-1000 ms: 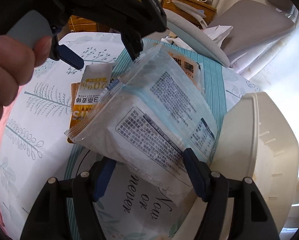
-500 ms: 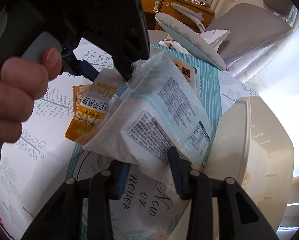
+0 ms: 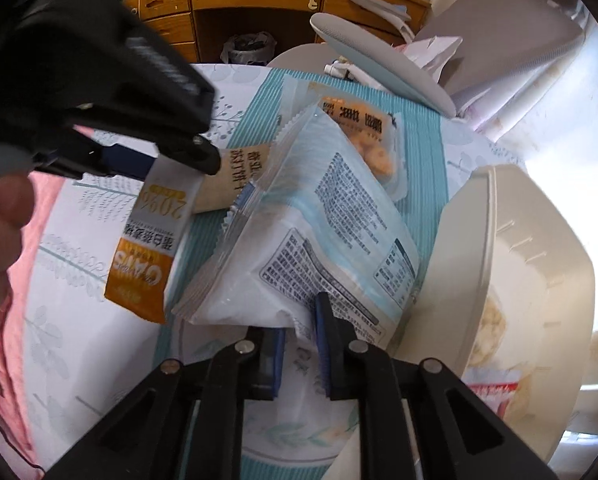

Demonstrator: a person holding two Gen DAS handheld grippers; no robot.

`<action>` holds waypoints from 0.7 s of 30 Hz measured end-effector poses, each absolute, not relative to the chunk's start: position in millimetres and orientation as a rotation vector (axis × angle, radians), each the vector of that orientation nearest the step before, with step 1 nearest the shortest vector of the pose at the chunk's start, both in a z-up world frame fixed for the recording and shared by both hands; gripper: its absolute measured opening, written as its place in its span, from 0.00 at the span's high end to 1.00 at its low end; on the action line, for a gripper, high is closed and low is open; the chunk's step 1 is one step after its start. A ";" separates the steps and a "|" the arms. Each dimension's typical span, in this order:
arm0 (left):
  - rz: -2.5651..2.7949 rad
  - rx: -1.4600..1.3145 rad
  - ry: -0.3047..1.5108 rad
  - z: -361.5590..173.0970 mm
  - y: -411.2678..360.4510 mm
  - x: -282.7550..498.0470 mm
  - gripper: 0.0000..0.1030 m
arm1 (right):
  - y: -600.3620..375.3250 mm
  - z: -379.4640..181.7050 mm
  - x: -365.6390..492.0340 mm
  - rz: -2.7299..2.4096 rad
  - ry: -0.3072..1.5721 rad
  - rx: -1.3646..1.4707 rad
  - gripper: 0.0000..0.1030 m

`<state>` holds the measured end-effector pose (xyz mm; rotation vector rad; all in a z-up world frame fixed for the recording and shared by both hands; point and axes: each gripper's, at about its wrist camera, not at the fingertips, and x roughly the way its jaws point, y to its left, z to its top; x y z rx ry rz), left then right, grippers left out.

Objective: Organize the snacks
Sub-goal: 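Lift the protein bar with the left gripper while the right carries the white-blue bag toward the tray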

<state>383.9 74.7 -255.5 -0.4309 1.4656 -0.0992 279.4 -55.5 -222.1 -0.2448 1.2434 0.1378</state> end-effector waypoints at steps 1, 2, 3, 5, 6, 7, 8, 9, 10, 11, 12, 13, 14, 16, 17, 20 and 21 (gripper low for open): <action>-0.101 -0.431 1.460 -252.0 78.0 378.7 0.62 | -54.6 -221.2 278.0 0.141 1.251 -0.233 0.88; -0.102 -0.434 1.455 -247.9 82.3 372.0 0.62 | -52.8 -219.8 275.8 0.144 1.258 -0.222 0.88; -0.103 -0.437 1.452 -245.2 85.6 366.9 0.62 | -51.3 -218.3 273.5 0.150 1.266 -0.209 0.88; -0.103 -0.445 1.447 -238.2 94.2 353.3 0.62 | -48.9 -215.4 269.7 0.162 1.283 -0.178 0.89; -0.101 -0.448 1.444 -235.2 97.6 347.8 0.62 | -48.1 -213.5 267.2 0.168 1.291 -0.154 0.89; -0.099 -0.451 1.442 -232.6 101.7 342.0 0.62 | -46.9 -211.2 264.2 0.172 1.299 -0.133 0.89; -0.098 -0.453 1.438 -229.3 105.9 334.1 0.62 | -45.1 -209.2 260.8 0.176 1.304 -0.121 0.90; -0.097 -0.455 1.435 -225.6 110.9 326.4 0.62 | -43.7 -207.6 257.8 0.179 1.305 -0.115 0.90; -0.097 -0.456 1.431 -222.4 114.5 319.9 0.62 | -42.2 -205.4 254.4 0.180 1.305 -0.108 0.90; -0.099 -0.458 1.427 -218.4 121.5 309.8 0.62 | -40.6 -203.3 251.0 0.180 1.306 -0.099 0.90; -0.100 -0.459 1.424 -216.0 124.3 304.3 0.62 | -38.9 -201.4 247.0 0.181 1.309 -0.087 0.90; -0.102 -0.459 1.422 -213.9 127.0 298.1 0.62 | -37.7 -199.8 243.2 0.181 1.313 -0.069 0.90; -0.103 -0.459 1.420 -211.6 130.7 289.6 0.62 | -35.9 -198.5 238.6 0.181 1.321 -0.051 0.90; -0.105 -0.458 1.419 -208.2 137.7 277.3 0.62 | -32.1 -196.4 228.8 0.178 1.335 -0.020 0.90; -0.109 -0.458 1.419 -206.2 141.8 269.7 0.62 | -30.2 -195.1 224.1 0.176 1.339 -0.009 0.90; -0.123 -0.465 1.408 -199.7 152.6 249.0 0.62 | -24.8 -190.9 209.0 0.170 1.355 0.028 0.90; -0.130 -0.467 1.403 -197.4 155.6 243.2 0.62 | -24.1 -190.2 206.3 0.170 1.359 0.038 0.91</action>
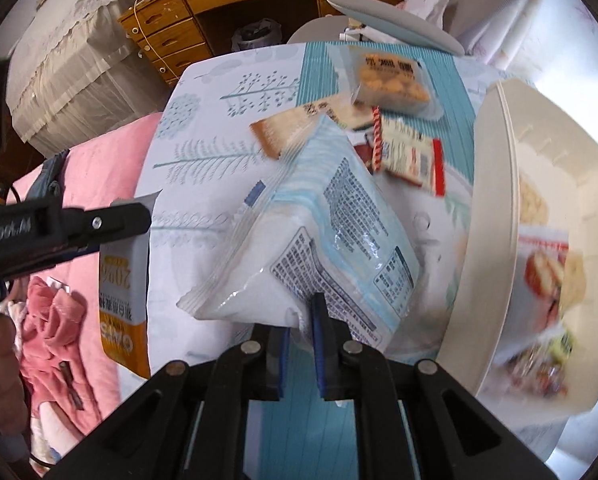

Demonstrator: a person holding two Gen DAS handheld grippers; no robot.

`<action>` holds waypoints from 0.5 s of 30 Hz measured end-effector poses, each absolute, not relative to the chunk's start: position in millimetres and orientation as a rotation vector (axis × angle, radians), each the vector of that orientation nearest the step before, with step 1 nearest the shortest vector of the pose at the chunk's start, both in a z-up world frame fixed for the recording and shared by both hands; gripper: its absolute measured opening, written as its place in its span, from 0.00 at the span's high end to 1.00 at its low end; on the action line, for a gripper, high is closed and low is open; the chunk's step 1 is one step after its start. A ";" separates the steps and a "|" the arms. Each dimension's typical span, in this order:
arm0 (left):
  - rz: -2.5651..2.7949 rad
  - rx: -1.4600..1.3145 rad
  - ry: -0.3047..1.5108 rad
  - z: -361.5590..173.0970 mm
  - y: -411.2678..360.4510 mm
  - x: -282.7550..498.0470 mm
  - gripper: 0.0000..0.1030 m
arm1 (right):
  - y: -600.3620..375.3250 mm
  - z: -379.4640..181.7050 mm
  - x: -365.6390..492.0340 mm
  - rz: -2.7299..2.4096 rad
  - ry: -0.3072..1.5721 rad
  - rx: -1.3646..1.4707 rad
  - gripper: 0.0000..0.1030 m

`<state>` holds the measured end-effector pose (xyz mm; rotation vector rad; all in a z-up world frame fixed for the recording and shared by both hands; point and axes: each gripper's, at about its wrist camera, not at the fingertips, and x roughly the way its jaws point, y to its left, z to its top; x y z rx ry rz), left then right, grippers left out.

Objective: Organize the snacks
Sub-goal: 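Lift the protein bar with the left gripper while the right carries the white-blue bag toward the tray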

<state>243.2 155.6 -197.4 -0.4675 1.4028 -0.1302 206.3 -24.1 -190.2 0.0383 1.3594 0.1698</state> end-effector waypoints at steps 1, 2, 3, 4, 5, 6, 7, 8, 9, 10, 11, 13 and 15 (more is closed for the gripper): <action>-0.138 -0.470 1.395 -195.0 158.5 237.3 0.62 | -22.0 -188.2 201.1 0.171 1.364 0.051 0.91; -0.144 -0.472 1.386 -192.3 161.5 231.4 0.62 | -21.1 -186.8 198.8 0.171 1.367 0.060 0.91; -0.148 -0.476 1.378 -190.5 164.1 226.5 0.62 | -19.7 -184.8 194.7 0.172 1.371 0.071 0.91; -0.156 -0.479 1.372 -188.4 166.6 221.8 0.62 | -18.8 -182.5 190.7 0.174 1.372 0.086 0.92; -0.166 -0.480 1.365 -186.3 168.9 216.9 0.62 | -18.2 -181.0 188.2 0.176 1.373 0.095 0.92; -0.173 -0.480 1.358 -184.7 170.4 213.2 0.62 | -17.3 -178.6 184.4 0.179 1.373 0.105 0.92; -0.179 -0.480 1.351 -182.8 171.5 209.9 0.62 | -17.0 -175.7 180.7 0.181 1.369 0.117 0.92; -0.187 -0.481 1.346 -180.7 172.4 206.1 0.62 | -17.3 -173.7 177.4 0.180 1.365 0.126 0.93; -0.194 -0.484 1.343 -179.1 173.3 203.4 0.62 | -17.8 -171.0 174.5 0.178 1.362 0.136 0.93; -0.201 -0.487 1.342 -177.3 174.1 200.4 0.62 | -18.7 -167.9 171.4 0.176 1.358 0.146 0.93; -0.209 -0.489 1.338 -174.9 174.6 196.9 0.62 | -20.2 -164.8 168.8 0.174 1.354 0.158 0.93; -0.220 -0.490 1.332 -170.6 174.1 190.9 0.62 | -23.3 -159.5 164.1 0.174 1.347 0.179 0.93; -0.232 -0.492 1.324 -165.6 171.8 185.6 0.62 | -27.9 -153.8 158.7 0.174 1.336 0.198 0.93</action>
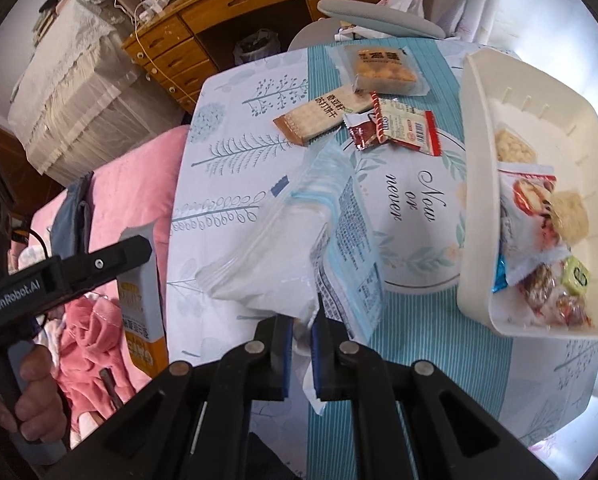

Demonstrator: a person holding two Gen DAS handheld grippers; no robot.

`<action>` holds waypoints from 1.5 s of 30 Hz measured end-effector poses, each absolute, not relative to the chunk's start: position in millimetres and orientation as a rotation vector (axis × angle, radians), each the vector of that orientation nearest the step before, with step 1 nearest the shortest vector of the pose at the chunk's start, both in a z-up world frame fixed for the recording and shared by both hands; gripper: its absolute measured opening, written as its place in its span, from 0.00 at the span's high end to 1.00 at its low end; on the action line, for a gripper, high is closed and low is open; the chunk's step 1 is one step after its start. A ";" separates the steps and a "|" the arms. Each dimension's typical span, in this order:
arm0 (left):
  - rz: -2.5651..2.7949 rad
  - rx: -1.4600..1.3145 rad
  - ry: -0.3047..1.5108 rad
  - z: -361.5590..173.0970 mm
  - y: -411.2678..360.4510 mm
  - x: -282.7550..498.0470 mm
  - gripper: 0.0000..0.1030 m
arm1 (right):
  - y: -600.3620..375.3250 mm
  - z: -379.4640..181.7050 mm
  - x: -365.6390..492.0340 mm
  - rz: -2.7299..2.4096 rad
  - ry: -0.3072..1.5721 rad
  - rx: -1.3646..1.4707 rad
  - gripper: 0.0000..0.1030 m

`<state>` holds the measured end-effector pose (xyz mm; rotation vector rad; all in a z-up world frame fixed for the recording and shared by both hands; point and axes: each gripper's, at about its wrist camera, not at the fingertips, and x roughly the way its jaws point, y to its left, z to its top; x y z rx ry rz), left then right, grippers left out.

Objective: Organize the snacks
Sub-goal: 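Lift the protein bar with the left gripper while the right carries the white-blue bag toward the tray, then drop the protein bar into the tray with the left gripper while the right releases the white-blue bag there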

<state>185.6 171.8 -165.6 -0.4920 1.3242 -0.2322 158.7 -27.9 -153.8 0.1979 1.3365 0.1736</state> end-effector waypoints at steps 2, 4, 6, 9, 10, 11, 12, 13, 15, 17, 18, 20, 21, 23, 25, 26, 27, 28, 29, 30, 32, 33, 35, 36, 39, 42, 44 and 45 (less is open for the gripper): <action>-0.242 -0.490 1.315 -160.3 167.5 181.4 0.62 | -32.5 -149.0 153.5 0.175 1.329 0.210 0.93; -0.249 -0.486 1.304 -155.1 162.9 178.1 0.62 | -36.8 -144.0 148.3 0.184 1.321 0.221 0.93; -0.256 -0.484 1.292 -149.4 156.8 175.1 0.62 | -41.0 -139.0 144.0 0.203 1.307 0.220 0.93; -0.259 -0.475 1.268 -139.9 144.9 170.9 0.62 | -49.1 -130.0 139.1 0.230 1.277 0.215 0.93; -0.258 -0.473 1.262 -137.4 141.2 170.1 0.62 | -51.8 -126.4 137.8 0.238 1.266 0.208 0.93; -0.257 -0.474 1.251 -133.7 136.0 168.6 0.61 | -54.8 -122.8 136.6 0.247 1.253 0.200 0.93; -0.256 -0.476 1.244 -130.7 131.4 167.4 0.62 | -58.7 -118.7 135.3 0.257 1.239 0.195 0.93; -0.256 -0.478 1.238 -128.1 127.3 166.4 0.61 | -62.7 -115.3 134.1 0.266 1.227 0.193 0.93; -0.254 -0.474 1.222 -120.8 115.2 164.5 0.61 | -72.1 -106.6 131.3 0.286 1.197 0.188 0.93; -0.249 -0.468 1.202 -113.6 103.2 162.8 0.61 | -82.6 -97.9 128.3 0.303 1.169 0.174 0.93; -0.246 -0.467 1.194 -110.5 98.1 162.1 0.61 | -86.5 -95.7 127.5 0.308 1.163 0.172 0.93; -0.239 -0.468 1.176 -103.8 85.8 160.3 0.61 | -98.8 -89.0 126.4 0.322 1.149 0.171 0.93; -0.237 -0.469 1.168 -101.1 79.9 159.7 0.61 | -104.0 -86.7 126.0 0.326 1.143 0.169 0.93; -0.232 -0.474 1.152 -96.6 67.8 159.0 0.61 | -117.3 -81.3 124.4 0.337 1.130 0.162 0.93; -0.230 -0.476 1.140 -93.1 54.1 159.3 0.61 | -127.7 -77.8 123.3 0.342 1.121 0.153 0.93; -0.231 -0.477 1.135 -92.0 48.6 159.8 0.61 | -133.3 -76.3 122.7 0.347 1.116 0.153 0.93; -0.231 -0.476 1.129 -90.6 41.1 160.4 0.61 | -139.6 -74.9 122.3 0.355 1.112 0.153 0.93; -0.230 -0.475 1.125 -90.2 35.6 161.3 0.61 | -144.7 -73.6 121.7 0.358 1.110 0.148 0.93; -0.231 -0.475 1.118 -89.0 27.3 162.3 0.61 | -149.6 -72.7 121.2 0.359 1.107 0.142 0.93; -0.232 -0.477 1.114 -88.3 21.7 163.0 0.61 | -155.8 -71.8 120.9 0.364 1.106 0.137 0.93; -0.236 -0.479 1.106 -86.6 5.8 165.7 0.61 | -167.2 -71.1 121.2 0.374 1.104 0.132 0.93; -0.238 -0.477 1.102 -86.1 -0.5 167.1 0.61 | -173.9 -70.6 121.7 0.377 1.102 0.127 0.93; -0.239 -0.471 1.091 -83.6 -16.9 171.5 0.61 | -186.6 -69.2 123.8 0.389 1.096 0.124 0.93; -0.241 -0.470 1.086 -82.6 -23.1 173.1 0.61 | -190.7 -69.3 124.2 0.392 1.095 0.121 0.93; -0.247 -0.464 1.069 -79.8 -44.0 179.8 0.61 | -205.9 -69.2 126.4 0.406 1.091 0.115 0.93; -0.250 -0.457 1.060 -79.2 -62.5 188.7 0.61 | -221.5 -69.7 129.1 0.420 1.090 0.117 0.93; -0.250 -0.459 1.058 -80.5 -73.4 195.2 0.61 | -231.1 -70.5 132.2 0.398 1.089 0.091 0.93; -0.249 -0.458 1.059 -81.2 -78.2 197.9 0.61 | -236.4 -71.3 134.1 0.387 1.090 0.087 0.93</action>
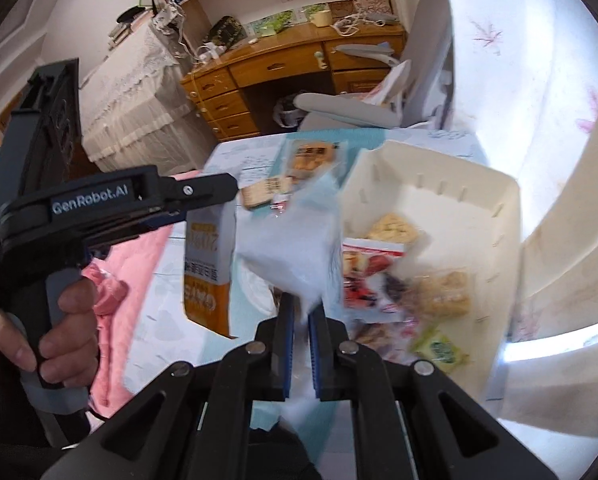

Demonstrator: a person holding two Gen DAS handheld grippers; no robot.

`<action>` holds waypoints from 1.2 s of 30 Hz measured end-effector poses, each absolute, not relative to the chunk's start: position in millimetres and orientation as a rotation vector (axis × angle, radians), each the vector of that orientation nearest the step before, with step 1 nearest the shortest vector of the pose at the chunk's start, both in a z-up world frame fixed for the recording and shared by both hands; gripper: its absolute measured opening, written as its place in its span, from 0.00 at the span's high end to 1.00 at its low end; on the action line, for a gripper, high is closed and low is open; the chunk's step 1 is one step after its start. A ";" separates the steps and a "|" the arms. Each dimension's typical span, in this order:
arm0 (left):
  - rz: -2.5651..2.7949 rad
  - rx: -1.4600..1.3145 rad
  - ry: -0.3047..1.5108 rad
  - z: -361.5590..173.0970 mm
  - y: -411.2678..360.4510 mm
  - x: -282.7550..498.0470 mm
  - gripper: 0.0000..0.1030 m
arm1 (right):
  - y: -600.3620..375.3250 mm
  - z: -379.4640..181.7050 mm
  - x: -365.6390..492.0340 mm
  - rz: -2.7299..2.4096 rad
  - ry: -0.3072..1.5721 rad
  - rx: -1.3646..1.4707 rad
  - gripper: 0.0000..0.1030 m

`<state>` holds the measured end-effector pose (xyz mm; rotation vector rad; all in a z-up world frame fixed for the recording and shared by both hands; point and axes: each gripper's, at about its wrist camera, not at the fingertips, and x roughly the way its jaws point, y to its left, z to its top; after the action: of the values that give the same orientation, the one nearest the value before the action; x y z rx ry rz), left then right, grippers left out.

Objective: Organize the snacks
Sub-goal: 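Drop the protein bar into the tray with the left gripper while the right releases the white-blue bag there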

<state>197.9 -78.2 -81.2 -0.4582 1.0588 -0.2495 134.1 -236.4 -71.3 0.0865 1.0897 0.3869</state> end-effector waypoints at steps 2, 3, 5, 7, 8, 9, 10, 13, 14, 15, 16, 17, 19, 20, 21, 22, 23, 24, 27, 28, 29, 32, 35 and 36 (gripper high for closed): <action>-0.245 -0.454 1.066 -83.3 -87.9 202.5 0.61 | -246.7 -73.7 137.5 0.372 1.094 0.093 0.93; -0.244 -0.453 1.071 -84.3 -91.4 204.8 0.61 | -253.2 -75.3 139.5 0.361 1.097 0.099 0.94; -0.242 -0.446 1.083 -87.4 -100.8 212.0 0.61 | -264.8 -76.9 143.1 0.348 1.095 0.112 0.97; -0.241 -0.438 1.093 -89.7 -107.5 217.3 0.61 | -274.1 -75.4 145.7 0.337 1.082 0.117 0.97; -0.240 -0.433 1.097 -90.9 -111.7 220.4 0.61 | -278.1 -74.5 146.9 0.330 1.074 0.116 0.97; -0.239 -0.429 1.100 -91.3 -115.3 222.1 0.61 | -282.4 -74.4 148.8 0.323 1.069 0.113 0.97; -0.239 -0.425 1.103 -91.8 -119.9 225.4 0.61 | -284.9 -74.7 150.1 0.320 1.071 0.114 0.97; -0.240 -0.415 1.107 -92.3 -129.6 230.7 0.61 | -293.8 -79.8 154.7 0.313 1.088 0.127 0.97; -0.241 -0.411 1.111 -92.9 -133.5 232.6 0.61 | -295.9 -81.8 155.8 0.310 1.094 0.131 0.97; -0.243 -0.405 1.116 -93.5 -136.3 233.7 0.61 | -298.4 -84.0 156.9 0.310 1.100 0.137 0.97; -0.246 -0.399 1.119 -94.2 -139.3 234.7 0.61 | -300.2 -85.8 157.7 0.310 1.107 0.143 0.97; -0.252 -0.393 1.124 -95.0 -143.3 235.8 0.61 | -301.4 -87.2 158.6 0.309 1.113 0.147 0.97; -0.265 -0.387 1.132 -95.9 -148.8 236.8 0.61 | -303.9 -89.8 160.9 0.307 1.121 0.152 0.97; -0.269 -0.383 1.135 -96.3 -151.0 237.1 0.60 | -305.2 -90.7 161.6 0.307 1.124 0.156 0.97; -0.273 -0.376 1.138 -96.6 -153.1 237.1 0.58 | -305.0 -91.2 162.2 0.307 1.126 0.158 0.97; -0.273 -0.370 1.140 -97.0 -154.2 236.8 0.54 | -305.6 -92.2 163.1 0.306 1.129 0.161 0.97; -0.266 -0.361 1.141 -97.4 -155.3 236.3 0.44 | -305.9 -93.0 163.9 0.305 1.133 0.164 0.97; -0.256 -0.351 1.139 -97.2 -155.6 235.4 0.39 | -306.2 -94.1 164.8 0.303 1.138 0.168 0.97; -0.237 -0.340 1.139 -97.2 -153.1 232.3 0.37 | -305.9 -96.5 166.9 0.307 1.149 0.176 0.97; -0.229 -0.340 1.143 -98.1 -151.1 231.3 0.36 | -305.5 -97.0 167.3 0.307 1.151 0.179 0.97; -0.221 -0.341 1.147 -99.1 -148.7 230.2 0.35 | -305.1 -97.9 168.2 0.308 1.153 0.181 0.96; -0.192 -0.348 1.156 -101.8 -139.6 225.4 0.35 | -301.7 -100.2 167.9 0.314 1.163 0.190 0.96; -0.169 -0.379 1.167 -105.3 -128.7 218.5 0.34 | -297.6 -103.6 167.4 0.321 1.180 0.206 0.96; -0.162 -0.388 1.170 -106.5 -124.7 216.1 0.34 | -296.2 -105.3 167.4 0.322 1.187 0.210 0.96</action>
<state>216.1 -124.7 -106.5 -0.3879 1.1697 -0.1615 167.4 -296.2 -105.3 0.2097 1.1868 0.3218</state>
